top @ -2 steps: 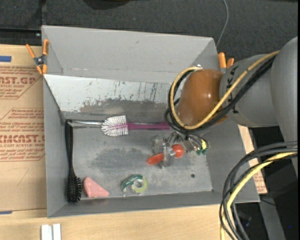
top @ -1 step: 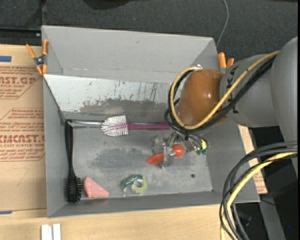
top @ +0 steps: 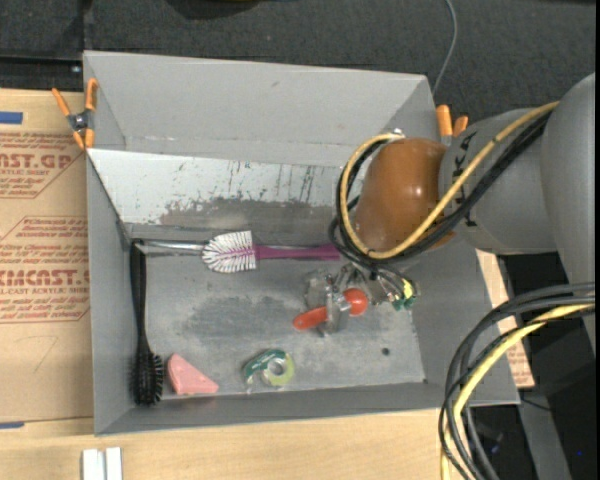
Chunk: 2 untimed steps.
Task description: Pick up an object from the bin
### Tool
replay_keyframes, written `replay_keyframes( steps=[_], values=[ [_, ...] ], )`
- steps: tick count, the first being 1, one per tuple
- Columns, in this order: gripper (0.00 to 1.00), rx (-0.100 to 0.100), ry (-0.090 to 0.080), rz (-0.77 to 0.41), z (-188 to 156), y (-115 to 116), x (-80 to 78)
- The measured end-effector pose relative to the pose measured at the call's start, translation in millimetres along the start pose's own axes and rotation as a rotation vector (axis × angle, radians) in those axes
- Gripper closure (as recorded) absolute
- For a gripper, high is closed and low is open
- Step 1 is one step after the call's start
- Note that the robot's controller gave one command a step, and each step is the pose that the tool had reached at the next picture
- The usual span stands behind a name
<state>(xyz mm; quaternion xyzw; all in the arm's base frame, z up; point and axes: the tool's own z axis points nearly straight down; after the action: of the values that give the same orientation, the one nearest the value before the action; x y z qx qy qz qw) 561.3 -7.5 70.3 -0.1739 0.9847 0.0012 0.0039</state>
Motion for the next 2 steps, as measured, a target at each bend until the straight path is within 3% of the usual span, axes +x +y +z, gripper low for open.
replay_keyframes(
  steps=[2],
  values=[
    [1.0,-0.004,0.008,0.0,-62,2,1.6]
  ],
)
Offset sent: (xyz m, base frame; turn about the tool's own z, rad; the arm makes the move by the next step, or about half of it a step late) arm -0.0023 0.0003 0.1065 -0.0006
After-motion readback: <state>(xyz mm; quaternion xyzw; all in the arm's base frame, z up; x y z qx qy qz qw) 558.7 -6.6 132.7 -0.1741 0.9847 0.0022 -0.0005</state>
